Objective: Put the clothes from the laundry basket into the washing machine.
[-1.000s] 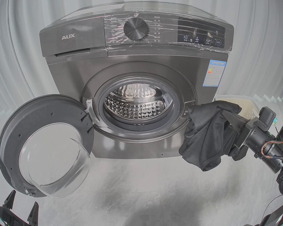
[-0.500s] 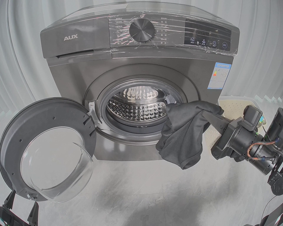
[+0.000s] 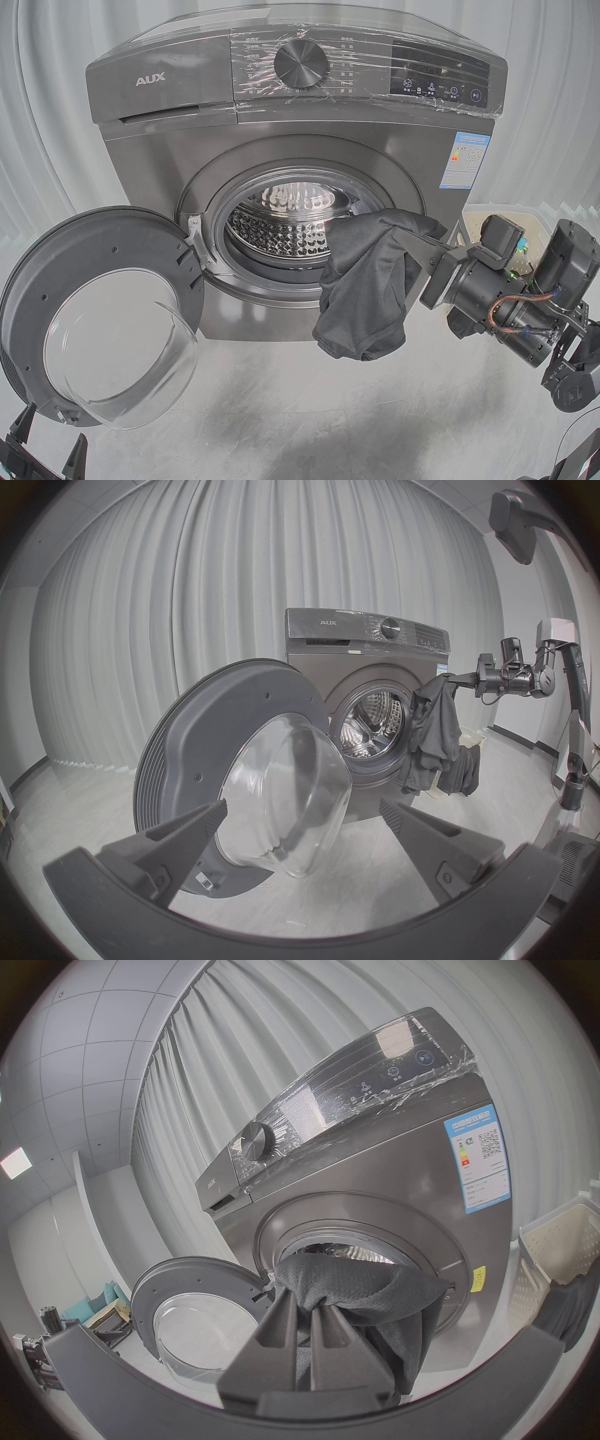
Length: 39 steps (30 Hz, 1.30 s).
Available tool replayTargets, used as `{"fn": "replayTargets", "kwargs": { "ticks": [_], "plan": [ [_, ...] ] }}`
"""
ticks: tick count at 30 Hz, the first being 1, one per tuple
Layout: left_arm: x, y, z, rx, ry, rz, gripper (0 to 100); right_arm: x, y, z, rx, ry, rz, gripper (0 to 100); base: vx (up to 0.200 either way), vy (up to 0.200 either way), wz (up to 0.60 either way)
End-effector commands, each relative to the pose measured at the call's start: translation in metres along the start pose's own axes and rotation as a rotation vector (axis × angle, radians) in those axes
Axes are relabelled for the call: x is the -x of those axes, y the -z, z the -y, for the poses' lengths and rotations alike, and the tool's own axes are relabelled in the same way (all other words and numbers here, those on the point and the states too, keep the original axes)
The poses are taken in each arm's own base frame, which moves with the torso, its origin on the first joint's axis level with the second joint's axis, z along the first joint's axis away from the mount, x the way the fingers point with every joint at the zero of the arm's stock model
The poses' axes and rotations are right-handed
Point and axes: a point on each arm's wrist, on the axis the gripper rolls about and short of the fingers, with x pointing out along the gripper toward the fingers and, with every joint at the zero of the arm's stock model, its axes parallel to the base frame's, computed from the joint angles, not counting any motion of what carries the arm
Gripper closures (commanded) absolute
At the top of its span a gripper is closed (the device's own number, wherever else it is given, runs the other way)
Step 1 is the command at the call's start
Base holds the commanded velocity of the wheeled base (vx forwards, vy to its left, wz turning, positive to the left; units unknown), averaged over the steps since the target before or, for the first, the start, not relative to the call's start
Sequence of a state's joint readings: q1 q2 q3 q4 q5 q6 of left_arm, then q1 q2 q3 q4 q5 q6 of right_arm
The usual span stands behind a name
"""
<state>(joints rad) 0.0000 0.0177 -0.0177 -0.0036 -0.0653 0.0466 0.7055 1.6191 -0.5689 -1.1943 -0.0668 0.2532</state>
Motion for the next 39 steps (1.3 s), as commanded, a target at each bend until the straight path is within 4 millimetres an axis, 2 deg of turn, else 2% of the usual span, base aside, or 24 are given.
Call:
{"fn": "replayTargets", "kwargs": {
  "ticks": [1, 9, 10, 11, 12, 14, 17, 20, 24, 25, 26, 27, 28, 29, 30, 35, 37, 39],
  "plan": [
    [0.0, 0.005, 0.0, -0.003, 0.001, 0.003, 0, -0.012, 0.006, -0.002, -0.002, -0.004, -0.012, 100, 0.0, 0.0, 0.0],
    [0.0, 0.005, 0.0, -0.009, -0.001, 0.007, 0, -0.019, 0.009, -0.006, -0.006, -0.023, -0.012, 100, 0.0, 0.0, 0.0],
    [0.002, -0.008, 0.0, 0.004, -0.015, 0.086, 0, -0.021, 0.012, -0.005, -0.01, -0.02, -0.023, 100, 0.0, 0.0, 0.0],
    [0.009, -0.036, -0.001, -0.002, -0.028, 0.222, 0, -0.022, 0.013, -0.005, -0.009, -0.019, -0.026, 100, 0.0, 0.0, 0.0],
    [0.012, -0.051, -0.001, -0.003, -0.03, 0.289, 0, -0.022, 0.013, -0.005, -0.01, -0.021, -0.02, 100, 0.0, 0.0, 0.0],
    [0.008, -0.05, -0.002, 0.016, -0.006, 0.255, 0, -0.022, 0.012, -0.006, -0.01, -0.029, -0.003, 100, 0.0, 0.0, 0.0],
    [0.004, -0.037, -0.001, 0.046, 0.061, 0.206, 0, -0.024, 0.014, -0.011, -0.013, -0.047, -0.005, 100, 0.0, 0.0, 0.0],
    [0.001, -0.05, 0.001, 0.048, 0.201, 0.18, 0, -0.032, 0.02, -0.01, -0.012, -0.04, -0.012, 100, 0.0, 0.0, 0.0],
    [-0.019, -0.076, 0.001, 0.076, 0.307, 0.08, 0, -0.04, 0.02, -0.012, -0.014, -0.044, 0.004, 100, 0.0, 0.0, 0.0],
    [-0.029, -0.087, 0.001, 0.084, 0.346, 0.04, 0, -0.044, 0.021, -0.012, -0.014, -0.048, 0.008, 100, 0.0, 0.0, 0.0],
    [-0.029, -0.087, 0.001, 0.084, 0.346, 0.04, 0, -0.044, 0.021, -0.012, -0.014, -0.048, 0.008, 100, 0.0, 0.0, 0.0],
    [-0.043, -0.1, 0.001, 0.078, 0.404, 0.008, 0, -0.047, 0.021, -0.012, -0.014, -0.052, 0.008, 100, 0.0, 0.0, 0.0],
    [-0.051, -0.105, 0.001, 0.077, 0.43, -0.013, 0, -0.05, 0.022, -0.012, -0.014, -0.056, 0.012, 100, 0.0, 0.0, 0.0],
    [-0.051, -0.105, 0.001, 0.077, 0.43, -0.013, 0, -0.05, 0.022, -0.012, -0.014, -0.056, 0.012, 100, 0.0, 0.0, 0.0],
    [-0.067, -0.109, 0.002, 0.054, 0.469, -0.056, 0, -0.054, 0.022, -0.013, -0.018, -0.062, 0.029, 100, 0.0, 0.0, 0.0],
    [-0.113, -0.108, 0.009, 0.03, 0.559, -0.163, 0, -0.067, 0.022, -0.013, -0.019, -0.069, 0.075, 100, 0.0, 0.0, 0.0],
    [-0.119, -0.107, 0.011, 0.029, 0.568, -0.171, 0, -0.069, 0.022, -0.013, -0.019, -0.068, 0.077, 100, 0.0, 0.0, 0.0],
    [-0.146, -0.103, 0.022, 0.028, 0.591, -0.195, 0, -0.074, 0.02, -0.014, -0.021, -0.071, 0.093, 100, 0.0, 0.0, 0.0]
  ]
}}
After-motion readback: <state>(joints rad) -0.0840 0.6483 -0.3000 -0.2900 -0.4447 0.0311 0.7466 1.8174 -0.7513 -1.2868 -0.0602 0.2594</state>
